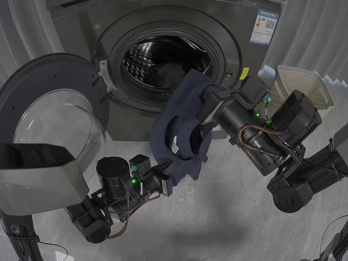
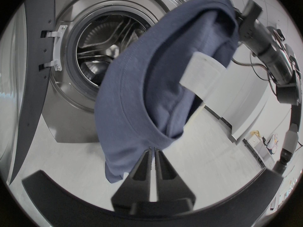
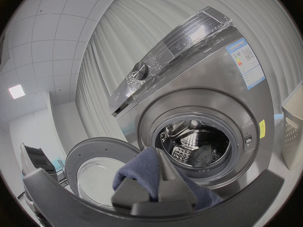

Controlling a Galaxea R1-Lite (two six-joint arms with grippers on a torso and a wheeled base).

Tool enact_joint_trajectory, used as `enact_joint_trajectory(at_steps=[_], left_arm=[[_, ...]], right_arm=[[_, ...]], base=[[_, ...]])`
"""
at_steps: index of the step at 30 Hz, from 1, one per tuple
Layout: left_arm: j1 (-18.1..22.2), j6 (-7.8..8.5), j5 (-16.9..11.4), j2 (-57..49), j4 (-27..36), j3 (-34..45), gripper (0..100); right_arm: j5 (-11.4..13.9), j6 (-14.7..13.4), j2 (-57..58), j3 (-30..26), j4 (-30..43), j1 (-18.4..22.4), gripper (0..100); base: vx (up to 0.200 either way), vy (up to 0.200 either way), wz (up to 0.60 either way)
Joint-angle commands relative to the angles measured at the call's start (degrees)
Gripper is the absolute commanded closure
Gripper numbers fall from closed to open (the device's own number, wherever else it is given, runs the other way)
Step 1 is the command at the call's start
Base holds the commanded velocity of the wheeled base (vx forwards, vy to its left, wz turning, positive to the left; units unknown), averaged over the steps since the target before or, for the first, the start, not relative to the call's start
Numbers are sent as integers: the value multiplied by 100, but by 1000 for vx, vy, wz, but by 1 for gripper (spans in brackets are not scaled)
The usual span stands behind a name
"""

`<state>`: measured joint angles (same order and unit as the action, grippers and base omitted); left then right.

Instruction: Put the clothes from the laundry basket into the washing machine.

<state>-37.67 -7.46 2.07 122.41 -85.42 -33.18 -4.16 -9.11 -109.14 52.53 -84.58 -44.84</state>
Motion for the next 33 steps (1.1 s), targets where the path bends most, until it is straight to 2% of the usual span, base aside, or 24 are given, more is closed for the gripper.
enact_joint_trajectory(at_steps=[1, 5, 8, 13, 14, 16, 21, 27, 30, 31, 33], left_arm=[[-338, 8, -23, -244, -36, 620, 0], [-461, 17, -75, -103, -106, 726, 0], [-557, 17, -234, 38, -115, 787, 0], [-505, 52, -163, 416, -133, 383, 0], [-390, 61, 4, 609, -168, -39, 0], [-294, 69, 232, 723, -177, -320, 0], [-250, 69, 566, 802, -177, -602, 0], [-241, 69, 865, 829, -177, -892, 0], [-232, 69, 918, 829, -177, -971, 0], [-232, 61, 927, 820, -177, -1024, 100], [-223, 61, 935, 794, -177, -1111, 100]], right_arm=[[-6, -21, -55, 126, 3, -8, 100], [-6, -21, -81, 205, 38, -78, 100], [-6, -30, -90, 249, 47, -95, 100], [-6, -39, -90, 240, 38, -122, 100], [-6, -39, -90, 231, 38, -148, 100], [-6, -47, -90, 205, 20, -148, 100], [-6, -47, -90, 196, 3, -148, 100], [-6, -47, -98, 196, 3, -157, 100], [-6, -47, -90, 188, -6, -157, 100], [-6, -47, -81, 152, -15, -148, 100], [-6, -47, -81, 100, -24, -148, 100]], base=[[0, 0, 0], [0, 0, 0], [0, 0, 0], [0, 0, 0], [0, 0, 0], [0, 0, 0], [0, 0, 0], [0, 0, 0], [0, 0, 0], [0, 0, 0], [0, 0, 0]])
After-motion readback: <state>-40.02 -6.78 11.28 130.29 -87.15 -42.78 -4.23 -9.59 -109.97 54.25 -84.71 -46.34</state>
